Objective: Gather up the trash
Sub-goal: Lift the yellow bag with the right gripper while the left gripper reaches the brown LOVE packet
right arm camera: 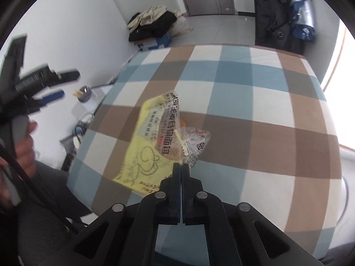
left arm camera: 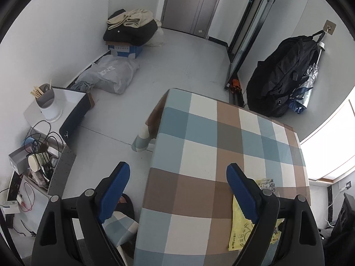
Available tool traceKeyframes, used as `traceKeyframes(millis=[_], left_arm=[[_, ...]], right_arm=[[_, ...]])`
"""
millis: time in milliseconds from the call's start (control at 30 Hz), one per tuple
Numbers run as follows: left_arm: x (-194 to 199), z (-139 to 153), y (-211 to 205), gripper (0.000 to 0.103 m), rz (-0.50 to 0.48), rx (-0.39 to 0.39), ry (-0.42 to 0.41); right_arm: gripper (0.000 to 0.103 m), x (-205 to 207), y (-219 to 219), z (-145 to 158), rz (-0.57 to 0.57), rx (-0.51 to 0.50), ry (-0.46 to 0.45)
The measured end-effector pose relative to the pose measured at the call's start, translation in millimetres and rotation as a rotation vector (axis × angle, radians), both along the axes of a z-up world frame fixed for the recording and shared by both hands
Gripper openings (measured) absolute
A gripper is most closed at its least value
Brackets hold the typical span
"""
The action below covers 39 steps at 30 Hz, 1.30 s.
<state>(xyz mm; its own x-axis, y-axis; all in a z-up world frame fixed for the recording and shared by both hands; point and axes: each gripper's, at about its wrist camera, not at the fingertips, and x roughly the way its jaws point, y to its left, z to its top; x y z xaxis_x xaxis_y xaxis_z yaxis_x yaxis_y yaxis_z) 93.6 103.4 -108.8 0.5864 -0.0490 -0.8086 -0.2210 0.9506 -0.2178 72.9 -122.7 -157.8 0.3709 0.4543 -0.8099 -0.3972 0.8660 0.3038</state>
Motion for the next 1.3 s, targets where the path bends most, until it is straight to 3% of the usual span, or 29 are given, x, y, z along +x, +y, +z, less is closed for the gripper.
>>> traceKeyframes(millis=[233, 400, 600, 800, 967, 1133, 1300], left_arm=[[6, -14, -31, 0.087, -0.119, -0.097, 0.077], [9, -23, -71, 0.087, -0.200, -0.019, 0.123], [4, -39, -97, 0.087, -0.286, 0.006, 0.197], [10, -56, -114, 0.087, -0.300, 0.072, 0.266], [11, -64, -131, 0.087, -0.350, 0.074, 0.308], [10, -68, -146, 0.087, -0.384, 0.208, 0.337], [13, -66, -143, 0.085, -0.333, 0.203, 0.343]], right_arm=[[0.000, -8, -53, 35, -0.108, 0.079, -0.081], [0.000, -17, -83, 51, -0.148, 0.088, -0.147], [0.000, -19, -112, 51, -0.204, 0.158, -0.158], [0.000, -18, -123, 46, -0.217, 0.221, -0.154], [0.000, -20, -131, 45, -0.224, 0.260, -0.158], [0.000, -23, -141, 46, -0.230, 0.290, -0.160], [0.000, -26, -151, 49, -0.240, 0.320, -0.169]])
